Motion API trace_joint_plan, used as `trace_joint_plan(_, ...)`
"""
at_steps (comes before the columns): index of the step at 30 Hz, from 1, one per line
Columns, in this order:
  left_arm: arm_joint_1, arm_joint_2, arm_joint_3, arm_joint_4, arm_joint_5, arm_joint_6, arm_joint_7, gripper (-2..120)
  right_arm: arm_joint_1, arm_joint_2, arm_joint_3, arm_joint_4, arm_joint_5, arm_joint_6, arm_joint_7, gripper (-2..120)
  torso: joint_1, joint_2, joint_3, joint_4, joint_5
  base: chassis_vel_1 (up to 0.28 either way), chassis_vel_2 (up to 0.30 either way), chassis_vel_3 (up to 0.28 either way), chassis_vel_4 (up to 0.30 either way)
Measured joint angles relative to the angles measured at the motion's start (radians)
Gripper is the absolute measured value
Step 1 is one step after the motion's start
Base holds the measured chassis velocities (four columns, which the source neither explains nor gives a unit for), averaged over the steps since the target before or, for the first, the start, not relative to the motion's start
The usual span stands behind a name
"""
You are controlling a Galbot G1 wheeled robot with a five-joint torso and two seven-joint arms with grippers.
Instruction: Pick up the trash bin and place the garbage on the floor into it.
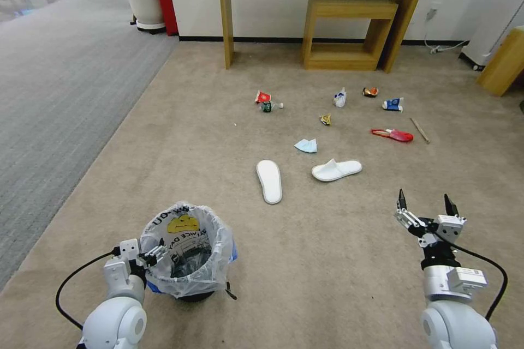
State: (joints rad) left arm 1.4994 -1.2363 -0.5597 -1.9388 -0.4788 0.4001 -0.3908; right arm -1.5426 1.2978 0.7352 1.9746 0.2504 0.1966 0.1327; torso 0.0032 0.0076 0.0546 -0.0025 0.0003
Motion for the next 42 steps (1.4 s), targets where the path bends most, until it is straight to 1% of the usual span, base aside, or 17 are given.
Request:
trace_joint_plan(10,-0.008,-0.005,0.006,0.02,0.005,-0.005,-0.007,99,-0.001,0.002,0.001,0.0,-0.002,0.0,0.0,100,0.0,0.0,0.0,0.0001,0.0003,0.0,0.0,0.0,0.0)
trace_joint_plan(13,-0.011,-0.006,0.009,0.028,0.006,0.003,-0.01,98,0.002,0.001,0.002,-0.001,-0.003,0.0,0.0,100,0.0,0.0,0.0,0.0003,-0.0004,0.0,0.0,0.0,0.0)
trace_joint_plan(23,-0.019,-0.012,0.018,0.034,0.011,0.003,-0.013,97,0.009,-0.001,0.001,-0.003,-0.005,-0.007,-0.001,100,0.0,0.0,0.0,0.0001,0.0,0.0,0.0,0.0,0.0)
trace_joint_plan(25,-0.02,-0.014,0.021,0.029,0.012,0.004,-0.015,93,0.008,-0.003,0.003,0.005,-0.004,-0.012,-0.001,100,0.0,0.0,0.0,0.0,-0.0003,0.0,0.0,0.0,0.0)
trace_joint_plan(27,-0.019,-0.014,0.023,0.023,0.012,0.007,-0.015,91,0.006,-0.004,0.004,0.01,-0.003,-0.015,-0.001,100,0.0,0.0,0.0,-0.0001,-0.0005,0.0,0.0,0.0,0.0)
trace_joint_plan(34,-0.011,0.0,0.023,-0.002,0.003,0.028,-0.015,89,0.005,-0.001,0.008,0.026,-0.004,-0.028,0.0,100,0.0,0.0,0.0,-0.0002,-0.0012,0.0,0.0,0.0,0.0)
trace_joint_plan(37,-0.006,0.009,0.01,-0.006,0.002,0.024,-0.015,75,0.006,0.003,0.006,0.031,-0.007,-0.034,0.001,100,0.0,0.0,0.0,-0.0002,-0.0008,0.0,0.0,0.0,0.0)
trace_joint_plan(38,-0.006,0.009,0.01,-0.006,0.002,0.024,-0.015,75,0.006,0.003,0.006,0.031,-0.007,-0.034,0.001,100,0.0,0.0,0.0,-0.0002,-0.0008,0.0,0.0,0.0,0.0)
trace_joint_plan(39,-0.004,0.011,0.008,-0.008,0.002,0.022,-0.015,70,0.007,0.005,0.005,0.033,-0.008,-0.037,0.001,100,0.0,0.0,0.0,0.0,-0.0007,0.0,0.0,0.0,0.0)
trace_joint_plan(40,-0.004,0.011,0.008,-0.008,0.002,0.022,-0.015,70,0.007,0.005,0.005,0.033,-0.008,-0.037,0.001,100,0.0,0.0,0.0,0.0,-0.0007,0.0,0.0,0.0,0.0)
trace_joint_plan(42,-0.002,0.013,0.006,-0.01,0.002,0.019,-0.014,61,0.009,0.007,0.003,0.036,-0.009,-0.04,0.002,100,0.0,0.0,0.0,0.0001,-0.0005,0.0,0.0,0.0,0.0)
